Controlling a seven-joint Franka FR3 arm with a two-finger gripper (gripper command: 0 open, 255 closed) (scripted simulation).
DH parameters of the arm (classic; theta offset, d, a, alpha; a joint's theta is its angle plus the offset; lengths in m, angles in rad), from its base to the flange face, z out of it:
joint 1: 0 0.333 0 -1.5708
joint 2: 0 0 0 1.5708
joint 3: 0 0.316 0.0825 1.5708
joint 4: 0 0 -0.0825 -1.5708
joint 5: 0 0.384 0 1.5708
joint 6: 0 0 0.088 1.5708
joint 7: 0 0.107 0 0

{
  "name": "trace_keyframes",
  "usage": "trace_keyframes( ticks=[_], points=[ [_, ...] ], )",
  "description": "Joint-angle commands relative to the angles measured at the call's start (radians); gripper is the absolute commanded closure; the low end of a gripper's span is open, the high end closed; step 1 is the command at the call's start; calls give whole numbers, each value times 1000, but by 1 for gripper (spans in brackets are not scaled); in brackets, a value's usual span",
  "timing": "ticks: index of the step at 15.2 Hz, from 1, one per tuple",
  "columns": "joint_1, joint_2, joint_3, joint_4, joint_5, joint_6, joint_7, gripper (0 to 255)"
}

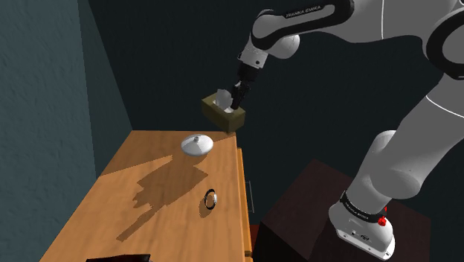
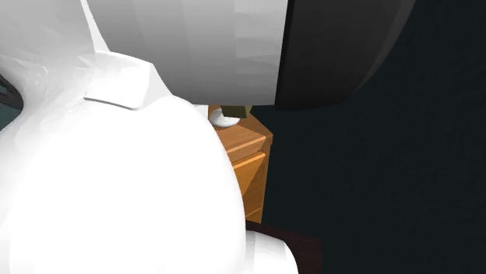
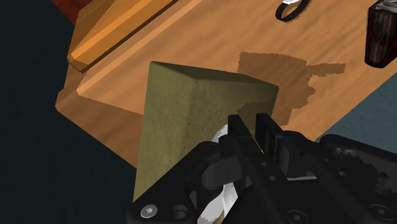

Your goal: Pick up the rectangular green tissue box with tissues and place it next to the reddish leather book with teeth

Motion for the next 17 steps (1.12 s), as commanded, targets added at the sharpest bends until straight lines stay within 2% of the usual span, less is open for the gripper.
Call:
trace_keyframes(
  ticks=[1,15,17],
  points=[
    [-1,-5,0,22,-6,-25,11,255],
    [-5,-15,-5,194,-31,-196,79,255],
    [3,-40,8,168,-33,-187,98,255]
  ],
)
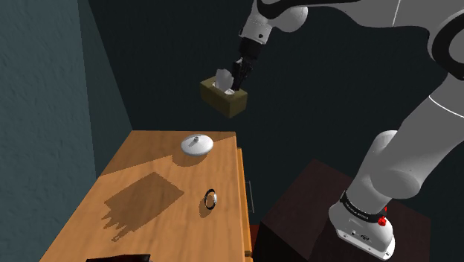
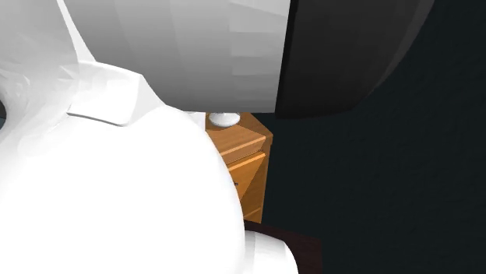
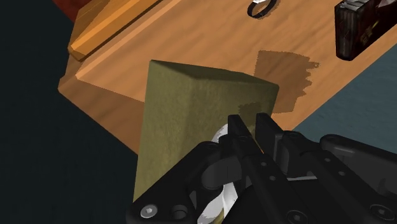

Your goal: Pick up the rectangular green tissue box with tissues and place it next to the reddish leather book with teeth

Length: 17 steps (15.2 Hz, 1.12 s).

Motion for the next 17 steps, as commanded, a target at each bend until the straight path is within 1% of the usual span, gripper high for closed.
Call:
trace_keyframes(
  ticks=[1,9,17],
  points=[
    [13,-39,21,-39,-1,13,32,255],
    [74,-208,141,-213,15,81,191,255],
    [139,-323,279,-312,55,134,364,255]
  ],
)
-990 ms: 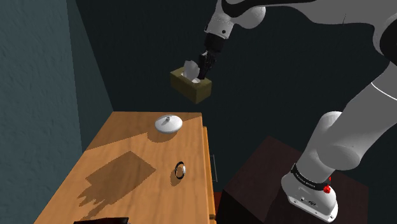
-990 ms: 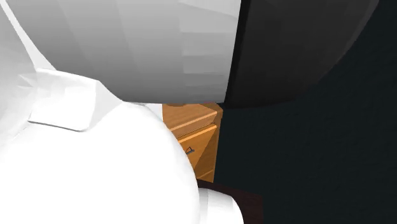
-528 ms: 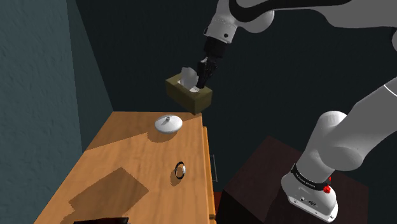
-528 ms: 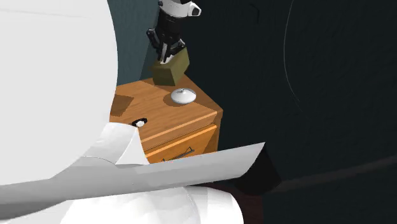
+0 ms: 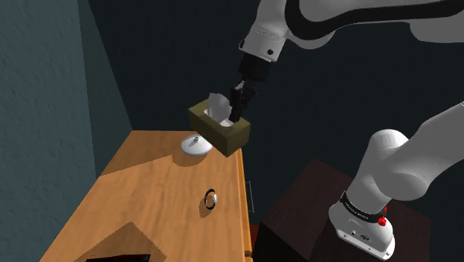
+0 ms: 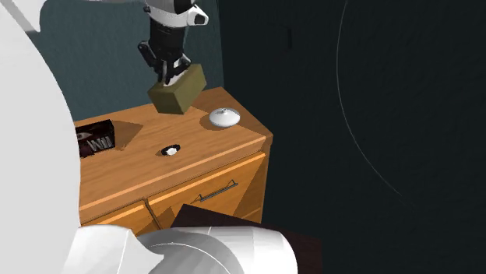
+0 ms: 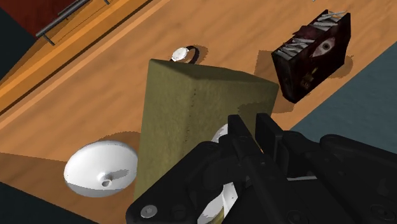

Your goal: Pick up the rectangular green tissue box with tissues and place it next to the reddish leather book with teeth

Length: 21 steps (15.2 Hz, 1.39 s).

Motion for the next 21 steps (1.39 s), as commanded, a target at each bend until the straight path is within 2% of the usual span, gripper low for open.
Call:
trace_keyframes(
  ticks=[1,11,21],
  points=[
    [17,-23,39,-9,10,6,52,255],
    [89,-66,239,-19,59,70,287,255],
    [111,-1,477,81,53,137,547,255]
  ],
)
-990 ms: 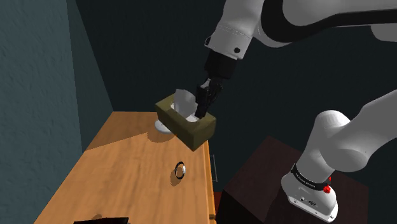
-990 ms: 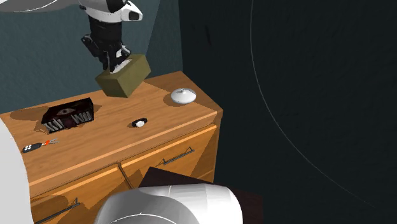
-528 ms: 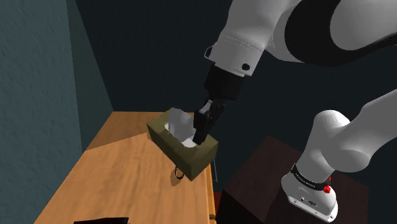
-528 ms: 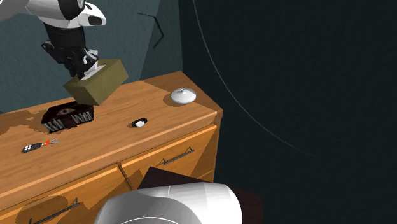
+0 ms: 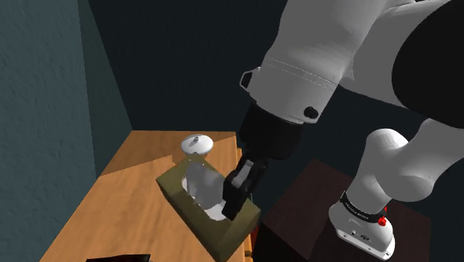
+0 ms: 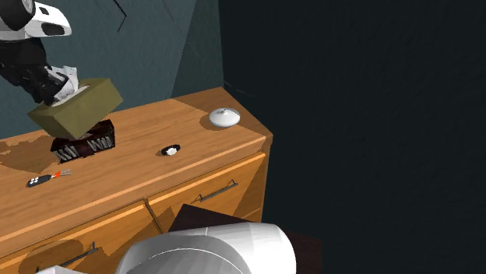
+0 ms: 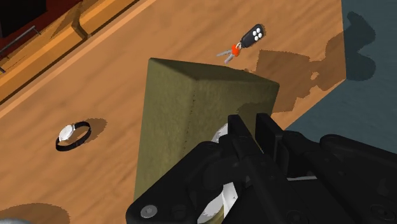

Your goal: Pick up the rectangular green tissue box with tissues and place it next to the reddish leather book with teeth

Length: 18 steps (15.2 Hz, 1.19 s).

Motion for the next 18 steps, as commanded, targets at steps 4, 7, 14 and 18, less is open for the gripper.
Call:
trace_keyframes(
  ticks=[4,7,14,18],
  points=[
    [-17,70,140,74,-36,46,139,255],
    [-14,72,149,36,-27,85,131,255],
    [-8,86,175,-45,-10,179,116,255],
    [-7,100,193,-87,-2,234,109,255]
  ],
)
